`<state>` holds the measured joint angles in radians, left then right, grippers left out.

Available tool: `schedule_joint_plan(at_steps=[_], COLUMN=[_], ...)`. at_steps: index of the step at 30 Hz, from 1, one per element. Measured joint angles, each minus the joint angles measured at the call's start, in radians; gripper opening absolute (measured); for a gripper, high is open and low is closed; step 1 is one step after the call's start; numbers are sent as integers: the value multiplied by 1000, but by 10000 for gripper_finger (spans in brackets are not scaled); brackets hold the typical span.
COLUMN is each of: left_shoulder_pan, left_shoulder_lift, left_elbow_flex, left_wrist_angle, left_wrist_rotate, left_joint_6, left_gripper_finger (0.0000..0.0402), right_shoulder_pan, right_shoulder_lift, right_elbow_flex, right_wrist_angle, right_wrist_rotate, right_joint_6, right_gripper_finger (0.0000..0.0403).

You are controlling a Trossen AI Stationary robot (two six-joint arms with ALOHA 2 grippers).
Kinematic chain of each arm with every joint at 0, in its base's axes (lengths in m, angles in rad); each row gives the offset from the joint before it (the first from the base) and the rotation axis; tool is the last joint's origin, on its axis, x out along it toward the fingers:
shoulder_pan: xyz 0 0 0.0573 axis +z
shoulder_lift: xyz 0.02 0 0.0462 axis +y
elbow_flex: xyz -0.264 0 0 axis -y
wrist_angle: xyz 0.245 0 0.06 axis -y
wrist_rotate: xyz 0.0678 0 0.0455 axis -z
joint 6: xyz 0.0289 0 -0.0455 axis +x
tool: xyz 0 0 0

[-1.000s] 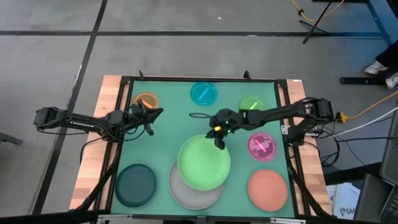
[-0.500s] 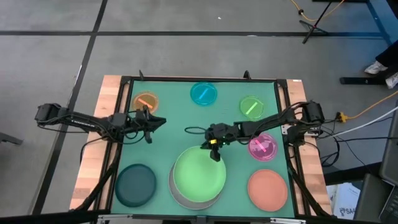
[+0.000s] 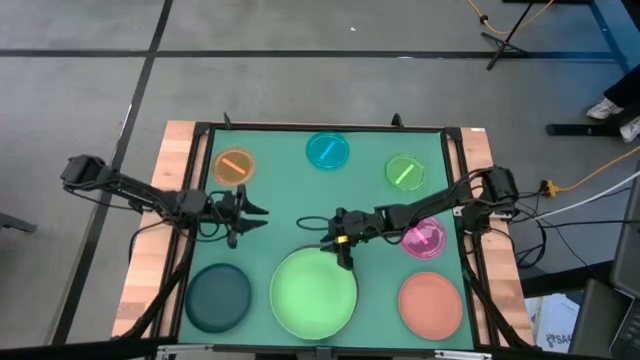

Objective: Stack plastic plates
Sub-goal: Stack the green plate on the gray plate, then move the stacked plate to the center of the table

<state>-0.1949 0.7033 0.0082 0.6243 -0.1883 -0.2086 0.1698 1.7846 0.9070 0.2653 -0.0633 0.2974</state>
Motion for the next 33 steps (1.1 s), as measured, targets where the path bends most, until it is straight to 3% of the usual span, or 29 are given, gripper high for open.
schedule_joint_plan(at_steps=[6,11,16,20,26,29,33], left_shoulder_pan=[-72,-126,-155,-180,-198,-199,-199], left_shoulder_lift=[0,-3,-3,-3,-3,-3,-3], left_elbow_flex=[0,0,0,0,0,0,0], left_wrist_angle=[-14,-20,-35,-39,-45,-45,-50], left_wrist_rotate=[1,1,-2,4,-11,-12,-13], left_joint_6=[-8,-10,-26,-58,-52,-53,-54], left_gripper_finger=[133,133,133,133,133,133,133], right_shoulder_pan=[23,118,250,361,463,458,458], right_shoulder_lift=[-95,-177,-221,-205,-104,-35,-1], right_elbow_flex=[0,0,0,0,0,0,0], right_wrist_angle=[-165,-333,-444,-439,-300,-187,-160], right_wrist_rotate=[21,75,108,96,106,9,-111], right_joint_6=[45,140,340,474,509,512,575], right_gripper_finger=[158,155,154,154,154,154,154])
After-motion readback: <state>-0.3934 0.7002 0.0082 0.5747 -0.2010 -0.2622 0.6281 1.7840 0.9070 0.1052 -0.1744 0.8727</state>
